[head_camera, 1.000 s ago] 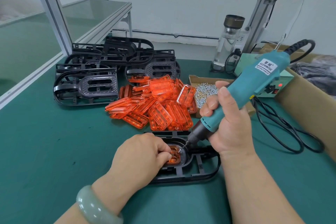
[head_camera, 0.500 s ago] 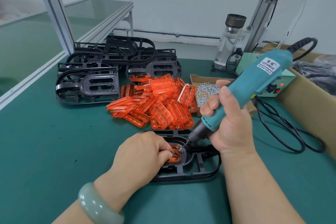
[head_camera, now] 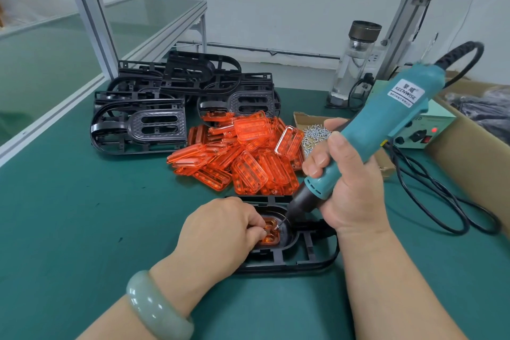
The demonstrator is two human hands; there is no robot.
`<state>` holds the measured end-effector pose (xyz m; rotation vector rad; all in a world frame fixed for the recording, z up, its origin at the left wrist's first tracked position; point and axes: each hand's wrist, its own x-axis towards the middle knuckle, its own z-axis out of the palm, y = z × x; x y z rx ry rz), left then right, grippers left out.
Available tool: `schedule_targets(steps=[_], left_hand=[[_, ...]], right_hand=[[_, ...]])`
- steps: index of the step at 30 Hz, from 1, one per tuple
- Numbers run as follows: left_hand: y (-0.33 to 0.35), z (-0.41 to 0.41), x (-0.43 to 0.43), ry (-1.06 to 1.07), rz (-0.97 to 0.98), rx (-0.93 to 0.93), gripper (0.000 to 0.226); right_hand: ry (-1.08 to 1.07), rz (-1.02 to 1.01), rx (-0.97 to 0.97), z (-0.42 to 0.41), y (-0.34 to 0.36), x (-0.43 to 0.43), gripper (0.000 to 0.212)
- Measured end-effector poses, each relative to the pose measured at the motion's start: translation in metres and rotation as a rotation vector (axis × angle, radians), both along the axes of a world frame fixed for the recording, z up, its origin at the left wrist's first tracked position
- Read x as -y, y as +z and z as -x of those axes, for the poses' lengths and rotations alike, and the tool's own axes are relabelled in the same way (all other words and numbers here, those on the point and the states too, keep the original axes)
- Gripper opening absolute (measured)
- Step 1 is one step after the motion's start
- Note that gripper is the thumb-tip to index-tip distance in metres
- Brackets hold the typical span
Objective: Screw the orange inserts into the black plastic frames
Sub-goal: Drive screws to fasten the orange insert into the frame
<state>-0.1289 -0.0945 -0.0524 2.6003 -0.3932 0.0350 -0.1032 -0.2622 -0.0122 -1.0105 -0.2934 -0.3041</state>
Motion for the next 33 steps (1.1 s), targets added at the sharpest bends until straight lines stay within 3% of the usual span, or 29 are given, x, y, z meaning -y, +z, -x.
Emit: schedule_targets(steps=[9,21,33], left_hand=[[0.002,-0.001,0.001,-0.011,-0.077,0.029,0.019],[0.002,-0.001,0.002,-0.028,-0.12,0.064,0.02],[0.003,0.0,0.004,-0.003,-0.114,0.07,0.02]], right_hand=[[0.153,0.194,0.095,-0.005,0.007,-0.017,0.022],[0.111,0.074,0.01,-0.003,0.004,-0.012,0.01],[0.153,0.107,0.025,-0.003,0.004,-0.011,0.017]])
